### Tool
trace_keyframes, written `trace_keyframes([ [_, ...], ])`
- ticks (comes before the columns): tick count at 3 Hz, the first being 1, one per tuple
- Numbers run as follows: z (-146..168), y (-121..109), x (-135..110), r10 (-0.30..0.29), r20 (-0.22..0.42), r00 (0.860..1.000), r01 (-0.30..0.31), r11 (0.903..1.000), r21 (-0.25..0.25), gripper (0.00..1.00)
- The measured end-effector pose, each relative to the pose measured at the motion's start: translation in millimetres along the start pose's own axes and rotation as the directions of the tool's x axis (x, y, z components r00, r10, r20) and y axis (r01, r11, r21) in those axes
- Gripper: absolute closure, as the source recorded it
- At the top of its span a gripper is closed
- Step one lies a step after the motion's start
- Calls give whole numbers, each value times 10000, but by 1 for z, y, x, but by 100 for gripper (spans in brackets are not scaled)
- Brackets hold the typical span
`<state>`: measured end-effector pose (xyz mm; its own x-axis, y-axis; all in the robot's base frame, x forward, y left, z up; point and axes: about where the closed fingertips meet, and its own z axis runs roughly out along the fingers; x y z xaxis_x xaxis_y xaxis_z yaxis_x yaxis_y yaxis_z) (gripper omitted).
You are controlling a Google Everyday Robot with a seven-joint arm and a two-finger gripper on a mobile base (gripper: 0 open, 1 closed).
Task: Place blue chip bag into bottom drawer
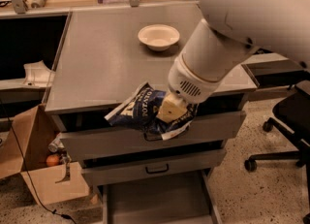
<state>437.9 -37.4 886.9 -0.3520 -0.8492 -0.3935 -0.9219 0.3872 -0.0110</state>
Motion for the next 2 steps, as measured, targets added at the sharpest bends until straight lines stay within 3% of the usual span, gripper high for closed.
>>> trace_keyframes([
  [2,0,30,20,175,-368,9992,-194,9985,-508,100],
])
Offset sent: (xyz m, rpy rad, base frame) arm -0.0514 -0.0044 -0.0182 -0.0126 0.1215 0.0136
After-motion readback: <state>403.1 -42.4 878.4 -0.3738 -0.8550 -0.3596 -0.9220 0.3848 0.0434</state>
